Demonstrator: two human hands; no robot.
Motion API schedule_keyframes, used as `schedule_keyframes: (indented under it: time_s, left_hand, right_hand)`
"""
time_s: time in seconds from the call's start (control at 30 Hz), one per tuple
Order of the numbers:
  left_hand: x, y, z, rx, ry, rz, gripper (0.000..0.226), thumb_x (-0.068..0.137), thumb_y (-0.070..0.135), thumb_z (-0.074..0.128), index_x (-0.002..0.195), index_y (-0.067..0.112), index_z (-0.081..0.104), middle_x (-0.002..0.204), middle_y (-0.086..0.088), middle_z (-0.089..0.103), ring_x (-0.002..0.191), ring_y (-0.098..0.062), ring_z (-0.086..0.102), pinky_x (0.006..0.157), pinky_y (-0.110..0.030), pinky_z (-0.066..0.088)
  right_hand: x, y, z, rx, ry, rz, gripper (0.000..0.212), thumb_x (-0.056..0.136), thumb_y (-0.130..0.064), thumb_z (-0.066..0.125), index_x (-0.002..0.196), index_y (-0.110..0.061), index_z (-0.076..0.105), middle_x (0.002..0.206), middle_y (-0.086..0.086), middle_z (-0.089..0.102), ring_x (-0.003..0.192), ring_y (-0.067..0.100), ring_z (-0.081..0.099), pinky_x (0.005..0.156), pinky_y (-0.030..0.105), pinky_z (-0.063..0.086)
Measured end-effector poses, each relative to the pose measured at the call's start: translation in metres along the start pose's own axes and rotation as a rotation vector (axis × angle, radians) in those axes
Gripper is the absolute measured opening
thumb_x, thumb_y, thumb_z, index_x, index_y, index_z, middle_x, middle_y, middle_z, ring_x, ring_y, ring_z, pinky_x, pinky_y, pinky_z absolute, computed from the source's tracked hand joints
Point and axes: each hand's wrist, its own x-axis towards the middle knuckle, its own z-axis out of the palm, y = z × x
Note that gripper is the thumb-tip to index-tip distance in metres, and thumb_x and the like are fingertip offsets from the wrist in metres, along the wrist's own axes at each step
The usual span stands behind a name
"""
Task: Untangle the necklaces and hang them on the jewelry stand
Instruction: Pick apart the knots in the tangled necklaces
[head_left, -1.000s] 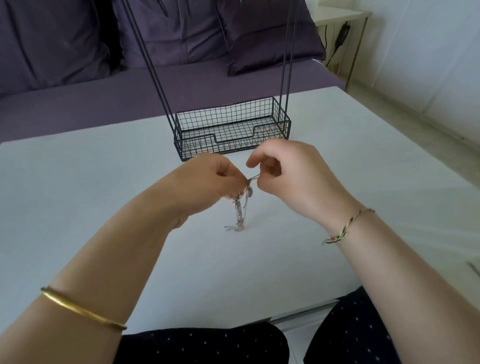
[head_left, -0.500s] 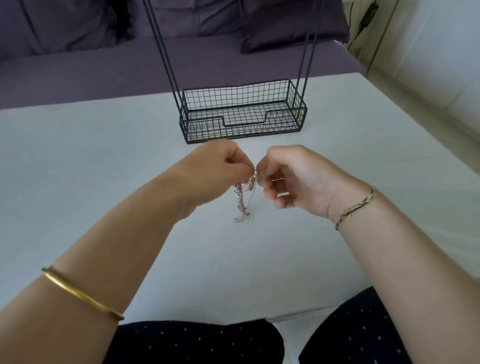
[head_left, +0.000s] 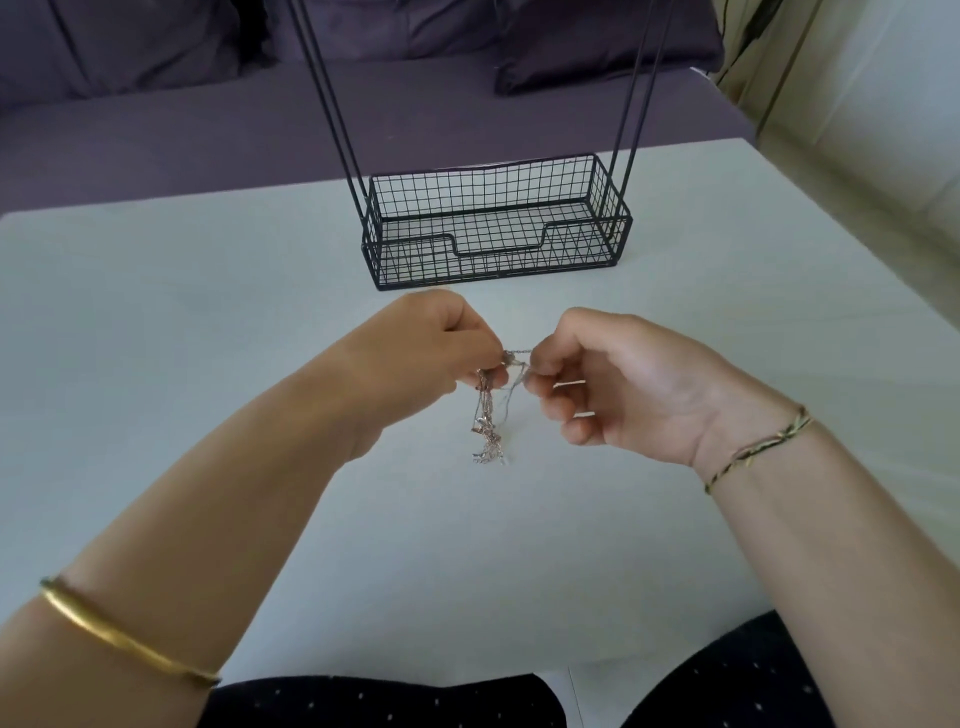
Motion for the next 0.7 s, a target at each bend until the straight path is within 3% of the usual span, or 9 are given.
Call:
schedule_keyframes:
  time_s: [0.13, 0.23, 0.37, 0.43, 0.57, 0.63, 0.7]
  left_hand:
    - [-0.001, 0.002, 0.004, 0.012, 0.044, 0.021, 0.003, 0.086, 0.012, 0.056, 0.083, 0.012, 0.058, 0.070, 0.006, 0.072, 0.082, -0.012, 0.062, 0.094, -0.039, 0.048]
    - [0.000, 0.004, 0.007, 0.036, 0.088, 0.033, 0.006, 0.084, 0.012, 0.055, 0.079, 0.012, 0.056, 0.068, 0.002, 0.070, 0.084, -0.017, 0.064, 0.092, -0.040, 0.049]
    - [0.000, 0.006, 0.008, 0.066, 0.093, 0.041, 0.008, 0.084, 0.013, 0.057, 0.076, 0.014, 0.054, 0.070, 0.001, 0.068, 0.074, -0.013, 0.062, 0.085, -0.036, 0.050]
    - [-0.001, 0.006, 0.009, 0.074, 0.092, 0.044, 0.007, 0.084, 0.012, 0.057, 0.077, 0.014, 0.055, 0.072, 0.000, 0.068, 0.070, -0.012, 0.060, 0.082, -0.034, 0.051]
    - [-0.002, 0.008, 0.009, 0.069, 0.135, 0.064, 0.007, 0.084, 0.011, 0.057, 0.078, 0.013, 0.055, 0.072, 0.002, 0.069, 0.056, -0.007, 0.055, 0.062, -0.024, 0.047]
    - [-0.002, 0.008, 0.010, 0.085, 0.162, 0.090, 0.007, 0.084, 0.010, 0.057, 0.078, 0.012, 0.054, 0.078, -0.003, 0.071, 0.064, -0.015, 0.063, 0.068, -0.034, 0.054]
    - [-0.002, 0.008, 0.010, 0.105, 0.196, 0.111, 0.006, 0.085, 0.011, 0.055, 0.081, 0.008, 0.053, 0.083, -0.009, 0.070, 0.083, -0.029, 0.067, 0.080, -0.050, 0.055]
  right_hand:
    - [0.000, -0.002, 0.000, -0.146, 0.033, -0.017, 0.021, 0.080, -0.013, 0.050, 0.059, -0.015, 0.047, 0.060, 0.000, 0.051, 0.050, 0.013, 0.043, 0.048, 0.023, 0.033]
    - [0.002, 0.000, 0.003, -0.366, 0.230, -0.167, 0.022, 0.079, -0.014, 0.054, 0.057, -0.013, 0.053, 0.055, -0.002, 0.053, 0.052, 0.013, 0.048, 0.052, 0.026, 0.038]
    - [0.006, 0.005, 0.012, -0.492, 0.468, -0.445, 0.015, 0.079, -0.011, 0.058, 0.076, 0.004, 0.056, 0.069, 0.013, 0.062, 0.055, 0.012, 0.056, 0.056, 0.031, 0.043]
    - [0.009, 0.008, 0.016, -0.598, 0.588, -0.550, 0.012, 0.077, -0.010, 0.058, 0.072, -0.004, 0.050, 0.072, 0.012, 0.062, 0.063, 0.022, 0.054, 0.055, 0.032, 0.040]
    - [0.010, 0.009, 0.019, -0.777, 0.701, -0.651, 0.016, 0.078, -0.011, 0.059, 0.073, -0.017, 0.044, 0.065, -0.006, 0.049, 0.062, 0.018, 0.047, 0.056, 0.032, 0.039]
    - [0.010, 0.010, 0.020, -0.847, 0.699, -0.648, 0.009, 0.080, -0.011, 0.057, 0.079, -0.018, 0.052, 0.068, -0.008, 0.053, 0.067, 0.017, 0.052, 0.059, 0.032, 0.043]
    - [0.010, 0.009, 0.021, -0.719, 0.636, -0.645, 0.012, 0.080, -0.007, 0.056, 0.079, -0.018, 0.060, 0.067, -0.010, 0.056, 0.067, 0.014, 0.054, 0.061, 0.030, 0.046]
